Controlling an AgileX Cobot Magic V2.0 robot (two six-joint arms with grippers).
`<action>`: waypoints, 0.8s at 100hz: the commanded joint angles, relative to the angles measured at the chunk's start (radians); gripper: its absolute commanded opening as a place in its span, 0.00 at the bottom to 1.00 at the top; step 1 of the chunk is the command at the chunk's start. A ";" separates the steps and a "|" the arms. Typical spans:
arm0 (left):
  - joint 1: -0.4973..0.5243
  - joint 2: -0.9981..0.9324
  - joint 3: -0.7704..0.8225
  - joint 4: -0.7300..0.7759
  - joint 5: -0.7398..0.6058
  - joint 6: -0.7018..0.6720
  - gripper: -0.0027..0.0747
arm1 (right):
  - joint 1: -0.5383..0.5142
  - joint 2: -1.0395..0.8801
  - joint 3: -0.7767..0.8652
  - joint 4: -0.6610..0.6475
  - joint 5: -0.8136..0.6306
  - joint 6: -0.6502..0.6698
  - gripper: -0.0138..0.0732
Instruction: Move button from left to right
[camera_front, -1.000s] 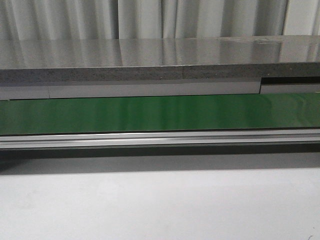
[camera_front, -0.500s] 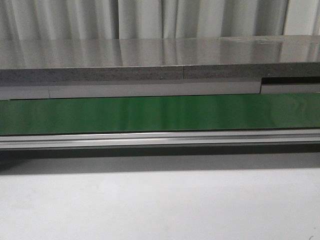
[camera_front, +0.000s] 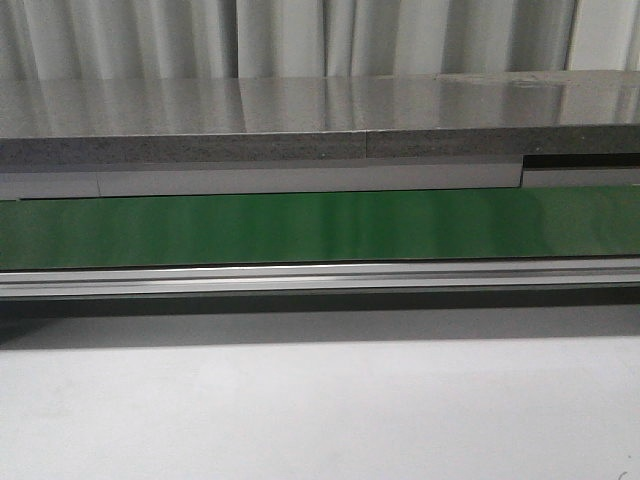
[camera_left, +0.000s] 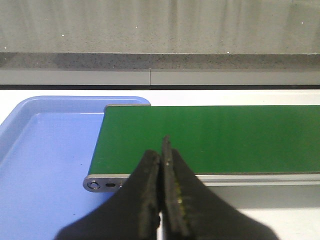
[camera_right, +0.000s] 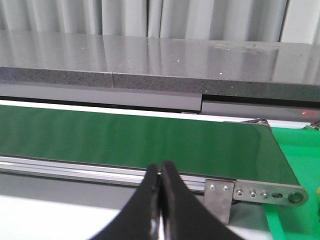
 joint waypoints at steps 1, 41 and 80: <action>-0.008 0.006 -0.028 -0.015 -0.072 -0.001 0.01 | 0.002 -0.019 -0.016 -0.014 -0.084 0.001 0.08; -0.008 0.006 -0.027 -0.013 -0.173 -0.001 0.01 | 0.002 -0.019 -0.016 -0.014 -0.084 0.001 0.08; -0.071 -0.094 0.082 0.359 -0.236 -0.388 0.01 | 0.002 -0.019 -0.016 -0.014 -0.084 0.001 0.08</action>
